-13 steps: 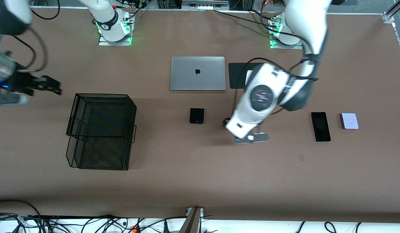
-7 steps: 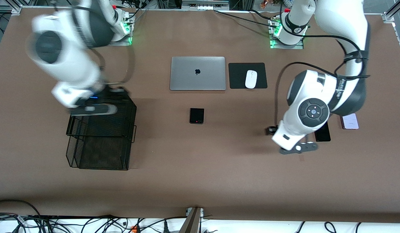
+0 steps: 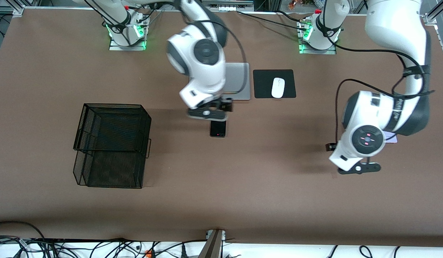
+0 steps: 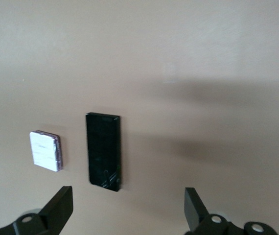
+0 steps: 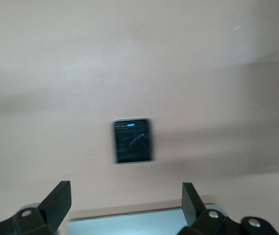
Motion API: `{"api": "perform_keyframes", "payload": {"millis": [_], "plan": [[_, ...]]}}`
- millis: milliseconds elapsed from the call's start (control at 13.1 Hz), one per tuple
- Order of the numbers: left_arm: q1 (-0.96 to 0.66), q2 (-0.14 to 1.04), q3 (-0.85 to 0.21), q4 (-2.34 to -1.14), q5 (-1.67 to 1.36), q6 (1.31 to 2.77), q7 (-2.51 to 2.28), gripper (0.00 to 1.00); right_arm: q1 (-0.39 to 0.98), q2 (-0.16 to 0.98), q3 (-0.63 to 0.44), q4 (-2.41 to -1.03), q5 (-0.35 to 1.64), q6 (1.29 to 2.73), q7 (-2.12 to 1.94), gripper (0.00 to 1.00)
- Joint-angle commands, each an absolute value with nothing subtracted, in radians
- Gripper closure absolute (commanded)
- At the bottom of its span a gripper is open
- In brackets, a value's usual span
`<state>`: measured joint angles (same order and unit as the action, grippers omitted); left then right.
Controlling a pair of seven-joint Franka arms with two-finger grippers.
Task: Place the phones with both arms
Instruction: 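Grasp the flip phone with the right gripper while the left gripper reaches the tall phone, then lift the flip phone with the right gripper while the left gripper grasps the tall phone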
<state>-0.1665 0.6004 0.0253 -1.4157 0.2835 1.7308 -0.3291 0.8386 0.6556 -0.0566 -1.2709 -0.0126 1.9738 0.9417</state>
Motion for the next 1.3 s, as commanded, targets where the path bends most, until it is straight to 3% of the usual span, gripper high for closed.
{"api": "perform_keyframes", "payload": {"millis": [0, 229, 381, 533, 1219], "plan": [[-0.129, 0.510, 0.005, -1.590, 0.301, 1.843, -0.298, 0.00, 0.856, 0.721, -0.069, -1.230, -0.017, 1.990, 0.973, 0.00], [-0.068, 0.356, 0.006, -1.964, 0.310, 2.238, -0.272, 0.00, 0.853, 0.723, -0.069, -1.372, -0.014, 2.113, 0.925, 0.00], [0.015, 0.347, 0.006, -2.107, 0.313, 2.475, -0.214, 0.00, 0.847, 0.723, -0.069, -1.491, -0.012, 2.273, 0.896, 0.00], [0.090, 0.383, 0.005, -2.135, 0.314, 2.580, -0.125, 0.00, 0.842, 0.736, -0.069, -1.529, -0.012, 2.347, 0.894, 0.00], [0.173, 0.462, -0.014, -2.171, 0.308, 2.680, -0.112, 0.00, 0.850, 0.822, -0.069, -1.526, -0.012, 2.422, 0.908, 0.00]]}}
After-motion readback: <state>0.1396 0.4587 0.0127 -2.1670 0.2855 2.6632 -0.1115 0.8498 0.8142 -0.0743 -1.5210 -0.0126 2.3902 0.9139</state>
